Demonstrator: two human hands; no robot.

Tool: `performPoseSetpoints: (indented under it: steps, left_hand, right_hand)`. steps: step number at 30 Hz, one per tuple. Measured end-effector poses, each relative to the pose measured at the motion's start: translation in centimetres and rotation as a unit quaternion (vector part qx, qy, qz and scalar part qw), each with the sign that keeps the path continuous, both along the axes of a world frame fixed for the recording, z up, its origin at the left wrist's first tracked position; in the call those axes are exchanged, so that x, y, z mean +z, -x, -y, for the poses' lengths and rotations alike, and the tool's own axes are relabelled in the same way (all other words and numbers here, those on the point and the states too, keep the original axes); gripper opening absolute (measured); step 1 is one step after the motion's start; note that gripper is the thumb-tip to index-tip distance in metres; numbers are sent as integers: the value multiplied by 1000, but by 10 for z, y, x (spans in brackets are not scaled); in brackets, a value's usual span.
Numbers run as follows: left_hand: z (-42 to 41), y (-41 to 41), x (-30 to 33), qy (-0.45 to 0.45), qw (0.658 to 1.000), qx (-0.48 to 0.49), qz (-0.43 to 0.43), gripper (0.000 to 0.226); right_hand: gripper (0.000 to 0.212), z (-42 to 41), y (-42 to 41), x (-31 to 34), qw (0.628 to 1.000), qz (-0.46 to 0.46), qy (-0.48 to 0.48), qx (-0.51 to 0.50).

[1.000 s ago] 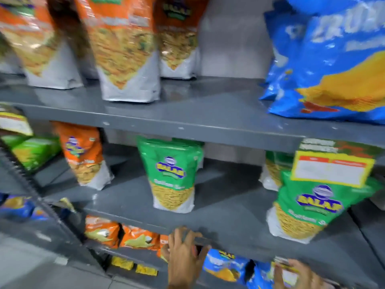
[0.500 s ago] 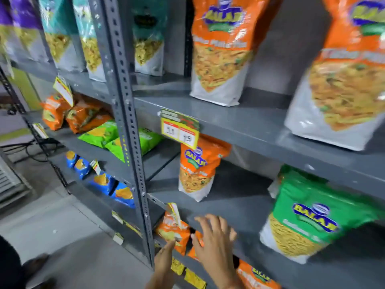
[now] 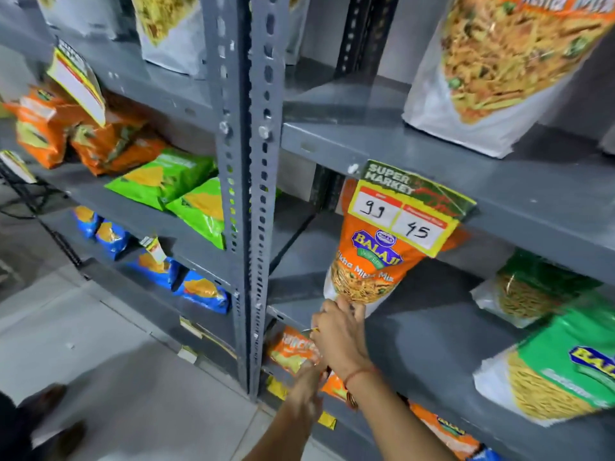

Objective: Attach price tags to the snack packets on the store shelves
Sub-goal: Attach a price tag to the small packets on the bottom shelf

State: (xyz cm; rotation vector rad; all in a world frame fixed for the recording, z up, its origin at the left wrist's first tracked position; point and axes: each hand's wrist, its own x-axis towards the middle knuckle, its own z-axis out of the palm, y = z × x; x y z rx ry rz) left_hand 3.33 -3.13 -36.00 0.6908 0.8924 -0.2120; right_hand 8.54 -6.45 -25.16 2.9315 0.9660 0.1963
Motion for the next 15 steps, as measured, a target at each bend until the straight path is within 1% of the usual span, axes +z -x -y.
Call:
performPoseSetpoints:
  steps: [1, 3, 4, 7, 9, 11, 13, 15]
  left_hand:
    - [-3, 0, 1, -3, 1000, -3, 1, 32]
    - [-10, 4, -5, -24, 1000, -17, 5, 34]
    - [-15, 9, -9, -36, 999, -26, 21, 33]
    - [-32, 16, -19, -83, 995, -25, 51, 24]
    - [-44, 15, -16, -129, 990, -16, 56, 15]
    - [-56, 13, -8, -175, 980, -15, 89, 4]
    - [-70, 10, 1, -218, 966, -2, 138, 14]
    - [-82, 6, 13, -283, 944, -27, 170, 20]
  right_hand:
    - [15, -1, -1, 0, 1000, 0, 3, -1]
    - [14, -1, -4, -1, 1000, -5, 1, -5]
    - [13, 0, -5, -1, 1000, -10, -7, -10]
    - [4, 12, -3, -4, 996, -26, -69, -41]
    - [5, 22, 1, -8, 992, -31, -103, -68]
    - [9, 29, 5, -10, 984, -31, -148, -90]
    - [12, 33, 10, -10, 978, -27, -175, -109]
    - [12, 35, 14, -11, 974, -22, -187, -124]
